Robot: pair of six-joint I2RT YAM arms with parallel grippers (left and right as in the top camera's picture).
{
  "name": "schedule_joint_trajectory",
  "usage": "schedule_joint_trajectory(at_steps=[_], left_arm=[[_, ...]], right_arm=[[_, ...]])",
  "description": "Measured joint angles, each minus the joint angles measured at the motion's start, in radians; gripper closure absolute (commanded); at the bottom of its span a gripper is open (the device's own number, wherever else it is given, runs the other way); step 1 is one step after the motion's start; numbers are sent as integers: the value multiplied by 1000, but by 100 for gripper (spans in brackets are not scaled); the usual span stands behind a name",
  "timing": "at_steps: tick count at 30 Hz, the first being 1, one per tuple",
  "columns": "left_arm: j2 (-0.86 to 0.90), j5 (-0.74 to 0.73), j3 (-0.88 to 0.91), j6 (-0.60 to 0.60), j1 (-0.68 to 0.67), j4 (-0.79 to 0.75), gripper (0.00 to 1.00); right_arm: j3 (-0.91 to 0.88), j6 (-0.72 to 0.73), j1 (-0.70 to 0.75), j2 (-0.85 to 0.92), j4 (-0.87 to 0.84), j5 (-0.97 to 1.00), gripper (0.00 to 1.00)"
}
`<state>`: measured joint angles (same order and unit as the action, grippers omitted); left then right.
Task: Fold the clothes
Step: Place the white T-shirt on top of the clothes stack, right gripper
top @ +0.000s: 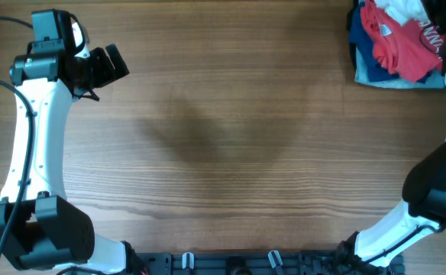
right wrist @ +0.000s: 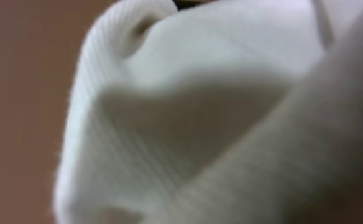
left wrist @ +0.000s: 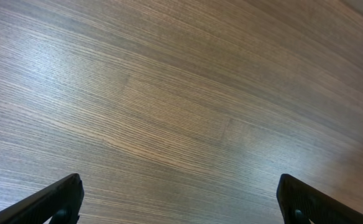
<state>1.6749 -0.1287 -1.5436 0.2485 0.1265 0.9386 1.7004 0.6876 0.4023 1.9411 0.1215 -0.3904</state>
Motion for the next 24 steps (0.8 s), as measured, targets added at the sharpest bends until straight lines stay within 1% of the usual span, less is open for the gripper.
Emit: schedule_joint_trajectory(at_steps=[2,3,5,6,8,9,11,13,15,16,17,19,20,23,24], left_arm=[[6,0,0,0,0,0,0],[9,0,0,0,0,-1,0],[17,0,0,0,0,-1,0],[18,0,0,0,0,-3,0],[18,0,0,0,0,-5,0],[18,0,0,0,0,-6,0],[19,0,0,0,0,-7,0],[19,0,0,0,0,-10,0],[19,0,0,0,0,-12,0],[19,0,0,0,0,-13,0],[19,0,0,0,0,-18,0],[19,0,0,0,0,-23,0],[19,0,0,0,0,-24,0],[19,0,0,0,0,-26,0],[19,0,0,0,0,-27,0]], right_arm=[[0,5,13,23,26,5,96],[0,8,22,45,59,11,92],[-2,10,30,62,95,18,69],[-2,12,33,63,134,23,64],[-2,19,41,63,201,35,61],[-1,17,47,63,254,43,58],[-2,16,61,63,356,62,56],[-2,-2,79,63,425,71,51],[-2,-40,106,63,483,78,34],[-2,-66,119,63,510,79,29],[-2,-90,133,63,535,81,10],[-2,-150,157,63,571,85,5],[-2,-187,167,62,589,86,4],[-2,-283,194,57,650,98,5],[-2,-316,200,51,673,104,8]])
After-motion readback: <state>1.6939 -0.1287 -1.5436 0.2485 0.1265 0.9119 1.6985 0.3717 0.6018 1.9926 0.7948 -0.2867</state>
